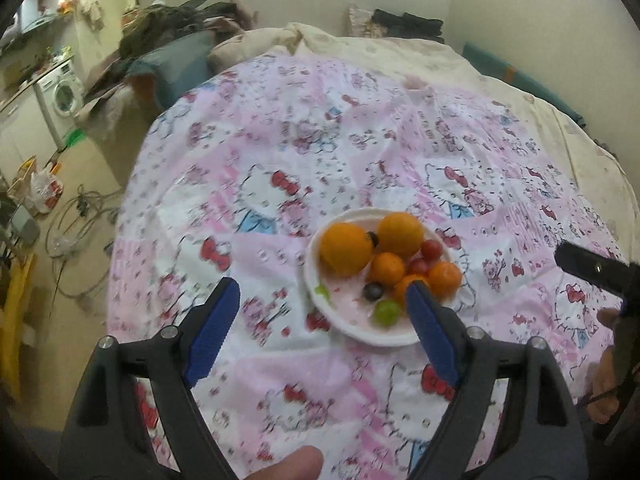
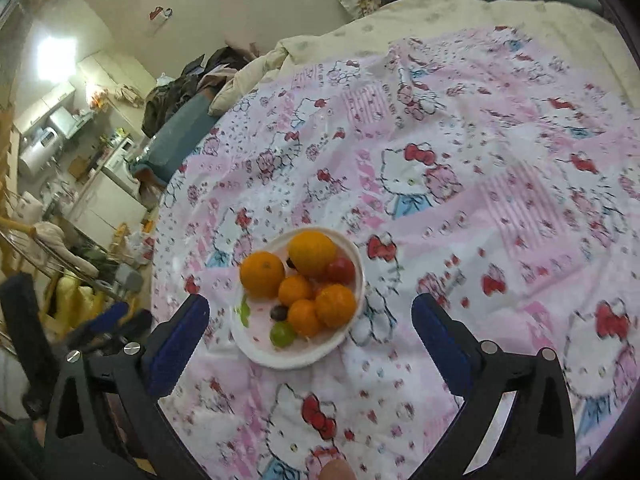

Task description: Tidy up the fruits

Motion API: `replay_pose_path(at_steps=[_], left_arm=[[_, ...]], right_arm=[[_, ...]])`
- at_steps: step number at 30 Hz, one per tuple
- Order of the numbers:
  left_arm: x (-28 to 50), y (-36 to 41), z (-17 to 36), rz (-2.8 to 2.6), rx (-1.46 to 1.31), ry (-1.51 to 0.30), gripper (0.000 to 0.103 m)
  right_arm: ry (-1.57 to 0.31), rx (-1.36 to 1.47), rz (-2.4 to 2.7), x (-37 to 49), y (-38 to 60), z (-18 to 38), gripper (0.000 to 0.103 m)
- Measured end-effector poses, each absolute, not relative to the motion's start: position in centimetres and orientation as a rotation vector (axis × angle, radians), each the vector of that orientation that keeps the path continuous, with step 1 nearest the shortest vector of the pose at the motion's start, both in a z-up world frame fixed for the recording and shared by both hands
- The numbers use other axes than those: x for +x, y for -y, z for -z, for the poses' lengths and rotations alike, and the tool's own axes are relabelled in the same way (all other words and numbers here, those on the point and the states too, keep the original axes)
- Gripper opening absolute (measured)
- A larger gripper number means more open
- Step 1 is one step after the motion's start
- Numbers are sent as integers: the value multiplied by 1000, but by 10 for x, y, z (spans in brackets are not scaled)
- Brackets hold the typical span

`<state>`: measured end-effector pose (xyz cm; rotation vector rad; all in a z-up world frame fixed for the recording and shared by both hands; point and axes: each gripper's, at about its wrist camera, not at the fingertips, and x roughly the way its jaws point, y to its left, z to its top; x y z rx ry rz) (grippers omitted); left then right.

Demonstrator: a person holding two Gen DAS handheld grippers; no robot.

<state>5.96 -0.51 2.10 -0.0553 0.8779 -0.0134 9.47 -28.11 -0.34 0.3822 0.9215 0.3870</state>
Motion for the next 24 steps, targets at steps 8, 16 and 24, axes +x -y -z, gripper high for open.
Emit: replay_pose_path(at_steps=[8, 16, 24], left_arm=[[19, -19, -6, -24, -113, -908, 83], [-5, -12, -16, -41, -44, -757, 90], [-8, -15, -20, -60, -59, -710, 103]], right_arm=[[-952, 315, -377, 46, 263, 13, 103], [-835, 197, -294, 18, 239, 16, 103], [-716, 127, -271, 10, 223, 0, 103]])
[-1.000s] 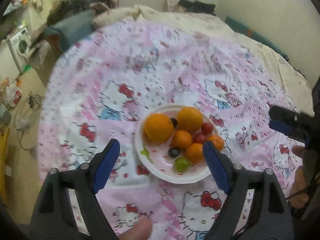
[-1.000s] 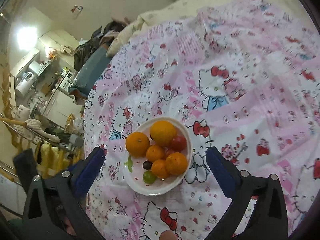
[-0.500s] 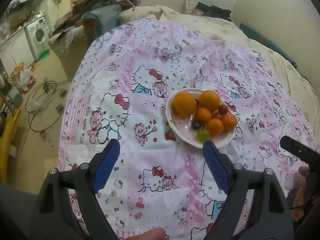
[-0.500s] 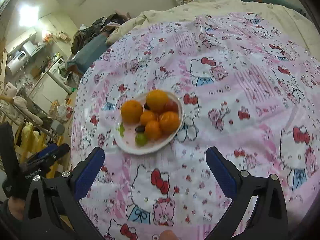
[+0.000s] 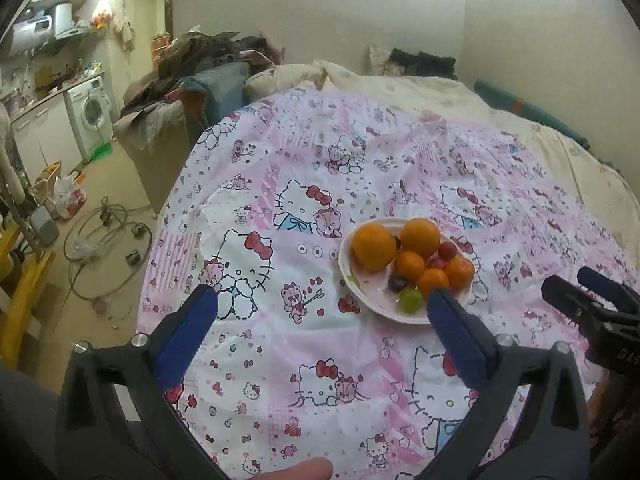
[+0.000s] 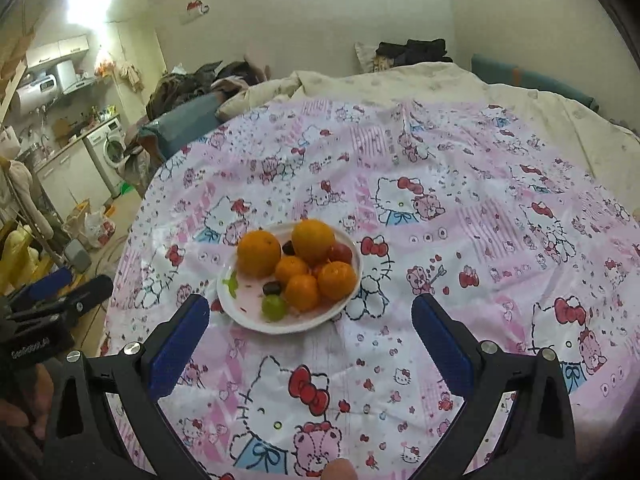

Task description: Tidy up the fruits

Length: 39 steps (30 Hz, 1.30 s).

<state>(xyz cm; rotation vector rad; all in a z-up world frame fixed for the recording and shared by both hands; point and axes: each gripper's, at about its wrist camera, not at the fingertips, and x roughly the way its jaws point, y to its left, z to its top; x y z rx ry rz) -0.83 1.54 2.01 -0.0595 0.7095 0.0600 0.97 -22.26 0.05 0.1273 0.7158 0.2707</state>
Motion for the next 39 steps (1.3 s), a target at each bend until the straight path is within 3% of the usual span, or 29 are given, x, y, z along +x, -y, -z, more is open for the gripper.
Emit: replay_pose_path(at_steps=[39], left_arm=[[-6, -13, -14, -68, -68, -725, 103]], right_arm=[[-723, 138, -246, 14, 228, -3, 103]])
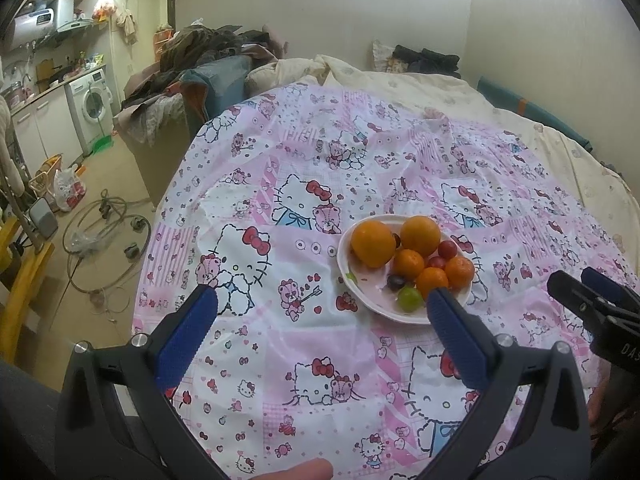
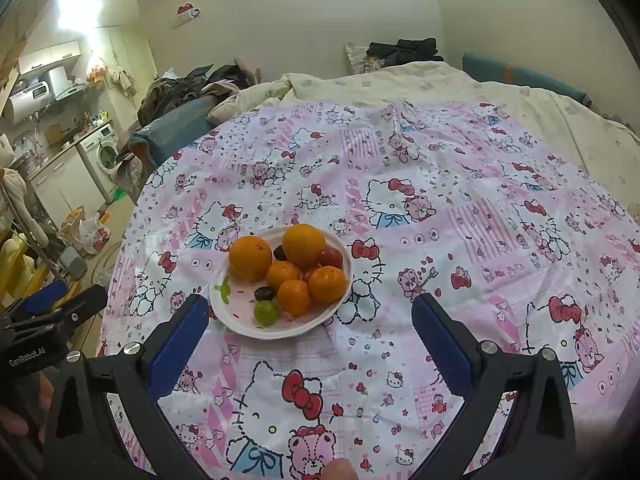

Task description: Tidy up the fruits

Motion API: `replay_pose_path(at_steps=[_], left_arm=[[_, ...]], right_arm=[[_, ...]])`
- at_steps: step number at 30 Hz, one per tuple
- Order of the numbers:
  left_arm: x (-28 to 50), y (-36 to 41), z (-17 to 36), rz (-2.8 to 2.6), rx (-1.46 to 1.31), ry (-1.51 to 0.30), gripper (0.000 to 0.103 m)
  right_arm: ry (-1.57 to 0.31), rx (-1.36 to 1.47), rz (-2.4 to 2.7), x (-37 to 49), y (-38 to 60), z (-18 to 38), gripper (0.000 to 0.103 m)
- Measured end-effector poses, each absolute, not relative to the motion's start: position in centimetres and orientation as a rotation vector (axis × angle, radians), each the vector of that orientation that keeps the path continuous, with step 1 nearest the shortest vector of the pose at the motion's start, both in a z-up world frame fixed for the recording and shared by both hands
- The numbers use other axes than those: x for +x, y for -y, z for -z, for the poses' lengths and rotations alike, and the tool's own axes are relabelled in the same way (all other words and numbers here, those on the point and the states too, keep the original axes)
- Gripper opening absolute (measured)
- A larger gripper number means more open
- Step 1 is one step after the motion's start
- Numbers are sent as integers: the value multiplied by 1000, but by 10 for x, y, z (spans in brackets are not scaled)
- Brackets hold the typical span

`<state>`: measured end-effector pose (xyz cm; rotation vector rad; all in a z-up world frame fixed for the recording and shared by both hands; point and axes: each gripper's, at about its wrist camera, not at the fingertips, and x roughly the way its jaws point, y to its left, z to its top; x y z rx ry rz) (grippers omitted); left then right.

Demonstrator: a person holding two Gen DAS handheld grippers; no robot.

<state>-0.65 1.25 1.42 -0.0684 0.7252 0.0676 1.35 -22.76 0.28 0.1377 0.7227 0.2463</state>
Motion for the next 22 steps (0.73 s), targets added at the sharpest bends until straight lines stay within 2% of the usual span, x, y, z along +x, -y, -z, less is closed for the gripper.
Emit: replay_pose_path(at_steps=[22], left_arm=[[-6, -9, -12, -54, -75, -739, 103]], right_arm=[[-722, 126, -252, 14, 227, -2, 103]])
